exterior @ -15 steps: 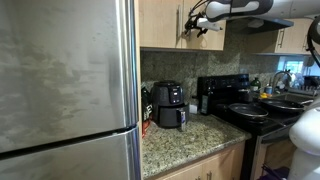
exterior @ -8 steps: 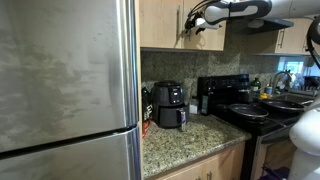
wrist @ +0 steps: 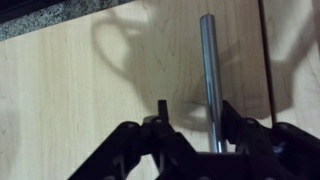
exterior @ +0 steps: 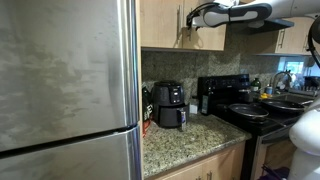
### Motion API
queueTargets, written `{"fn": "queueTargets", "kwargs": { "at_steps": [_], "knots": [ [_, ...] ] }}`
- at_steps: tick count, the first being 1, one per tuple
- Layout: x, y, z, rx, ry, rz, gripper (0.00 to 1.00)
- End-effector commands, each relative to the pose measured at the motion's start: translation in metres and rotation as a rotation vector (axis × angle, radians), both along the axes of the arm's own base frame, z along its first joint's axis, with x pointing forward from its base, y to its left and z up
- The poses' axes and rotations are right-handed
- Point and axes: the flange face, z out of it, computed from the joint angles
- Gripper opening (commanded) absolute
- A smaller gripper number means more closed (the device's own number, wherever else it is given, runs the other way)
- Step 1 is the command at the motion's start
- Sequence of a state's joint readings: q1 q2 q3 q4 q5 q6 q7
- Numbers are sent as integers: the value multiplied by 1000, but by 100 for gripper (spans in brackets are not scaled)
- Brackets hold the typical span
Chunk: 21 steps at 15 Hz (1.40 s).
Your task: Open the right drawer on top of the air fryer
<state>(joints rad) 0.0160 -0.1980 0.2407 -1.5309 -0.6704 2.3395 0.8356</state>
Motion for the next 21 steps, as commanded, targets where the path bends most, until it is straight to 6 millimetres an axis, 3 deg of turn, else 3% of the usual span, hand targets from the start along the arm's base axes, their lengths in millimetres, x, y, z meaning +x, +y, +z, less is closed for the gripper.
{"fn": "queueTargets", "kwargs": {
  "at_steps": [1, 4, 6, 12, 16, 18, 19, 20, 21],
  "knots": [
    [13, -45, 13, -9, -49, -151, 23],
    [-1, -52, 17, -11, -64, -160, 5],
    [-9, -57, 16, -5, -59, -153, 0],
    [-45, -47, 15, 2, -46, -155, 4],
    [-81, -38, 17, 52, -37, -171, 4],
    [-96, -43, 17, 75, -35, -186, 4],
    [-60, 7, 4, 36, -9, -52, 4],
    [-64, 9, 3, 26, -6, -47, 16],
    [-63, 11, 3, 23, -7, -40, 16]
  ]
}}
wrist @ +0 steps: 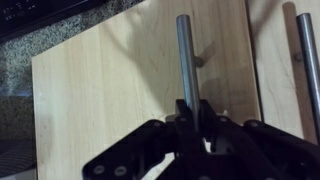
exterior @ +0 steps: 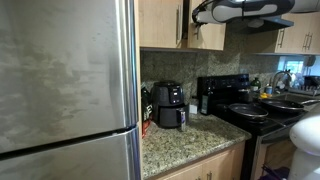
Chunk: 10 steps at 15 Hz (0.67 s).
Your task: Open the right drawer on top of the air fryer
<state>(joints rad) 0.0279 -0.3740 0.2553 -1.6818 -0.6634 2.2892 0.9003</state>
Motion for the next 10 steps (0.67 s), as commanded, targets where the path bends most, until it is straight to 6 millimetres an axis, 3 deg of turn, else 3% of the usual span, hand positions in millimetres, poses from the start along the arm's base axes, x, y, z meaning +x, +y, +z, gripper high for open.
{"fn": "queueTargets", "kwargs": {
  "at_steps": [1, 3, 4, 5, 8, 10],
  "knots": [
    [3, 0, 1, -2, 0, 0, 16],
    [8, 2, 1, -2, 0, 5, 16],
    [8, 2, 1, -2, 0, 5, 4],
    [5, -24, 1, -27, 1, -69, 4],
    [-37, -57, 12, -27, 11, -159, 4],
    [-57, -52, 15, -17, 9, -174, 4]
  ]
}}
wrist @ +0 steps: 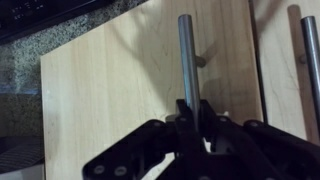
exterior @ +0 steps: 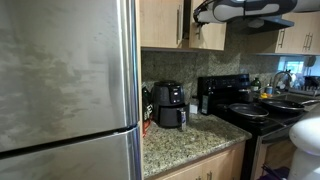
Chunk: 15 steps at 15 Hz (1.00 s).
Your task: Open the right drawer on top of the air fryer
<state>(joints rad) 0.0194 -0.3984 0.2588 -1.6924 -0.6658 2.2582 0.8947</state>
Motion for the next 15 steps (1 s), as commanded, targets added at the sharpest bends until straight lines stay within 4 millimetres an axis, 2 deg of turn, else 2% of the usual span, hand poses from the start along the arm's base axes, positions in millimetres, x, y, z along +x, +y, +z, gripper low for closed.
{"fn": "queueTargets", "kwargs": {
  "at_steps": [1, 3, 5, 6, 7, 9, 11, 12, 13, 14, 15],
  "knots": [
    [-58, -47, 12, 0, 7, -162, 4],
    [-79, -52, 11, 10, 24, -194, 4],
    [-98, -66, 10, 21, 28, -240, 4],
    [-102, -67, 7, 34, 17, -262, 4],
    [-76, -27, 7, 21, 39, -142, 16],
    [-93, -34, 7, 23, 29, -167, 16],
    [-97, -36, 6, 23, 25, -172, 16],
    [-97, -36, 6, 24, 25, -172, 4],
    [-97, -59, 1, 9, 52, -232, 4],
    [-105, -87, 0, 4, 58, -310, 4],
    [-119, -102, 4, 7, 52, -319, 4]
  ]
}}
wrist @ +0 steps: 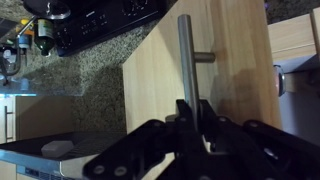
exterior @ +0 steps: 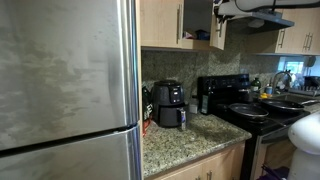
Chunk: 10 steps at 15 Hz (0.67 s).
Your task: Open the right drawer on top of the air fryer
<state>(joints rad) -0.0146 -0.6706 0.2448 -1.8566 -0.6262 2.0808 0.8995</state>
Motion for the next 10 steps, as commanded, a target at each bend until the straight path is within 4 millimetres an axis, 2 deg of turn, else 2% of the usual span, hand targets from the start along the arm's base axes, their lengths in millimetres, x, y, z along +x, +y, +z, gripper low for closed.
{"fn": "queueTargets", "kwargs": {
  "at_steps": [1, 3, 6, 7, 10],
  "knots": [
    [-28, -68, -2, -4, 30, -147, 4],
    [-49, -70, 1, 13, 26, -142, 4],
    [-74, -91, 3, 49, 2, -142, 4],
    [-50, -38, 4, 50, 1, 2, 16],
    [-74, -54, 4, 76, -17, -23, 16]
  ]
}}
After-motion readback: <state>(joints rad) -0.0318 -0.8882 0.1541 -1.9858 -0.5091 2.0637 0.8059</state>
